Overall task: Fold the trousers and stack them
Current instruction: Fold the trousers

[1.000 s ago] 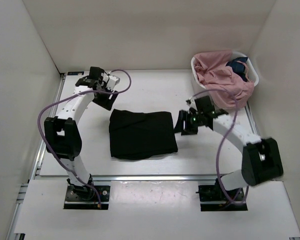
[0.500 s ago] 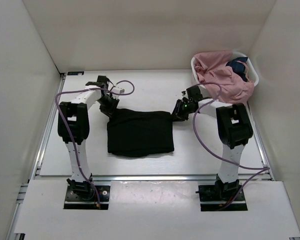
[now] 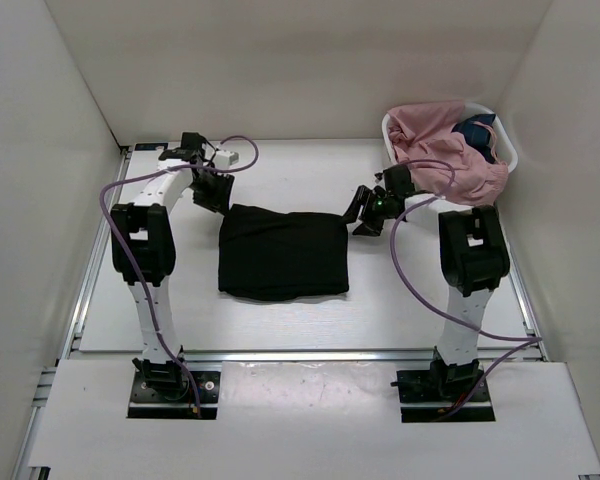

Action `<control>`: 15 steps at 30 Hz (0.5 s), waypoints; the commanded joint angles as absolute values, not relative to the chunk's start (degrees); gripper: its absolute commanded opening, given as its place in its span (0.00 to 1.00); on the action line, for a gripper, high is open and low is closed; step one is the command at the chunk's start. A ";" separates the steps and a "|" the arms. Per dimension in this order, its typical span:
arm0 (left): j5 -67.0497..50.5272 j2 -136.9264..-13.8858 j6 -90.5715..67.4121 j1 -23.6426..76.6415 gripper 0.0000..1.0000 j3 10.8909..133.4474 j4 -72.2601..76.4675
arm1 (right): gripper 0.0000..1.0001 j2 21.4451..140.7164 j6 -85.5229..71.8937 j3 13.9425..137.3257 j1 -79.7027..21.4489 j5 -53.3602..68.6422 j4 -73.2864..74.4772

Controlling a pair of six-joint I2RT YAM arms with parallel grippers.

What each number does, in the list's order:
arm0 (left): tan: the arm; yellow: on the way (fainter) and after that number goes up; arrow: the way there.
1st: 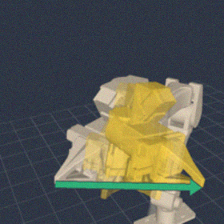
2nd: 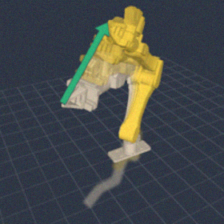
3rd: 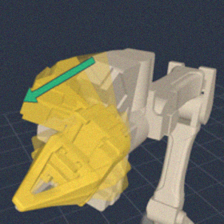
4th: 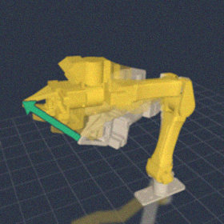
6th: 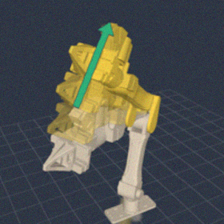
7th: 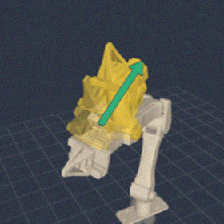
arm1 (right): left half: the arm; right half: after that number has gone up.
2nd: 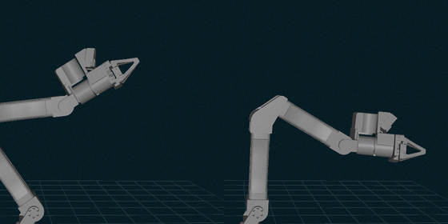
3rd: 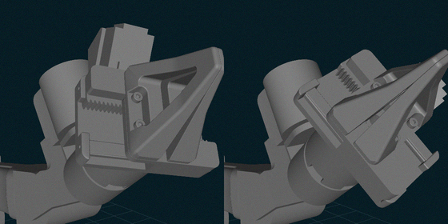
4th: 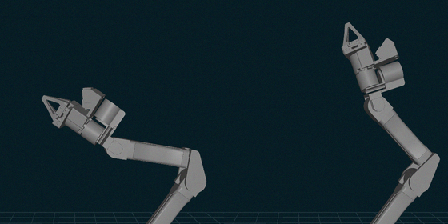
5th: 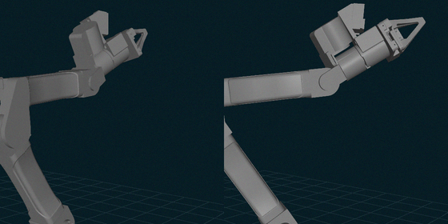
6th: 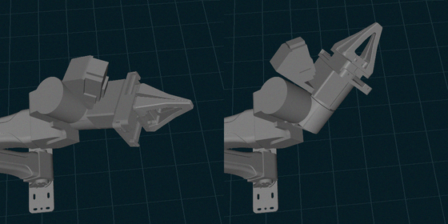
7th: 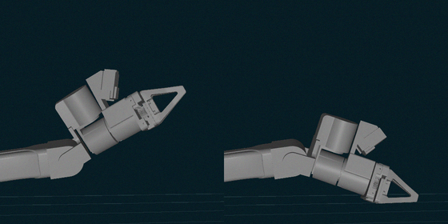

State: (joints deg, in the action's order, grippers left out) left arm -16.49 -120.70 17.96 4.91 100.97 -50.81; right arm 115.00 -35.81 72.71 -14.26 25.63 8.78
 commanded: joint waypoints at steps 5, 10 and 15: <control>-16.00 -117.69 17.93 3.44 0.63 98.45 -55.19 | 0.71 93.91 -28.65 62.01 -15.99 17.85 20.47; -22.23 -105.22 20.30 1.23 0.71 83.61 -58.71 | 0.73 87.36 -34.45 50.46 -19.76 20.82 15.93; -27.94 -99.59 20.30 2.45 0.74 70.50 -58.71 | 0.75 88.85 -40.15 45.63 -21.01 21.88 9.16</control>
State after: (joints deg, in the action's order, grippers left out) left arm -21.43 -103.98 19.25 1.04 74.19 -57.87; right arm 87.33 -35.64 47.79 -20.95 20.67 14.41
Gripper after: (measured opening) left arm 0.736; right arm 0.754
